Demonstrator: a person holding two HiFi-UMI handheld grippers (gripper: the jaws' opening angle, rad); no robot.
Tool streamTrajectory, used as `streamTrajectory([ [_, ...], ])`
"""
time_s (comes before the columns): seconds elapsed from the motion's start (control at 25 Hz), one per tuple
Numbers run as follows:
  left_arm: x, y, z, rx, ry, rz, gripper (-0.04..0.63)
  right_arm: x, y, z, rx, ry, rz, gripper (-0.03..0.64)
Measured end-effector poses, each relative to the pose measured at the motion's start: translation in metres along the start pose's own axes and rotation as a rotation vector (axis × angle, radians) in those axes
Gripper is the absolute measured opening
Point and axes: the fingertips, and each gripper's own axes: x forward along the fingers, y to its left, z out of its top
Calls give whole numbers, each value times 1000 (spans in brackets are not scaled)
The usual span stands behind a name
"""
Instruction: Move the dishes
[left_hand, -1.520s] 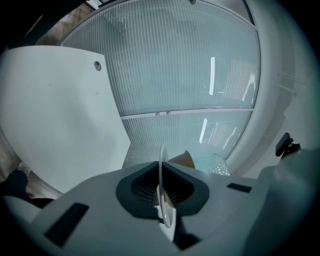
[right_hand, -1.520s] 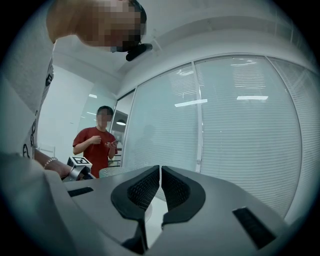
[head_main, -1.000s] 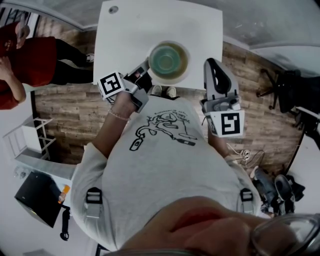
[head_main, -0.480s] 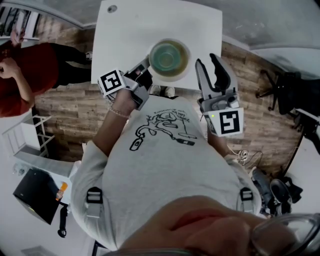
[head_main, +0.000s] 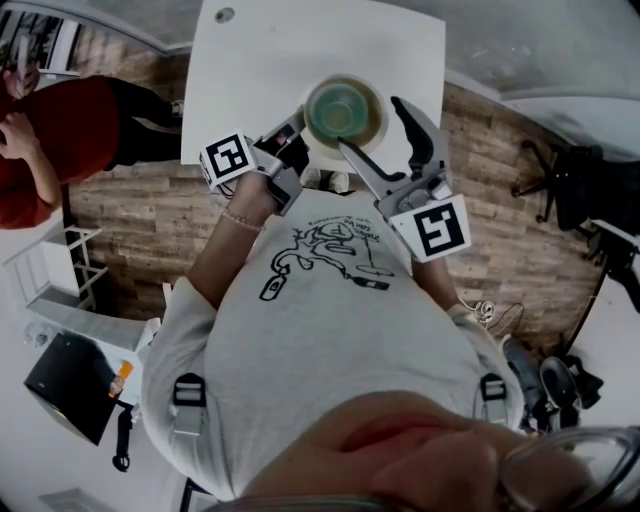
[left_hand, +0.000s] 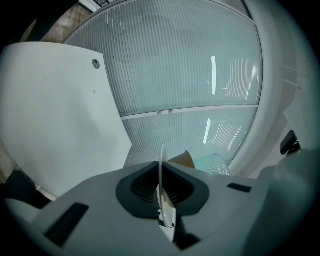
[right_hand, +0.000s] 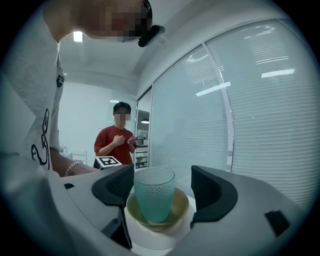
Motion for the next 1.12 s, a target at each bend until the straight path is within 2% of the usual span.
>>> streamTrajectory([
  [0.28,4,-3,-3,-2,8,3,11,15,9,-16,-23,61,42,367],
  [0.64,5,-9,-11,48,22,22,11,19,13,-34,-42,129,69,368],
  [1.12,2,-4,-9,28,28,19,11,22,8,-36,-30,121,38,356],
])
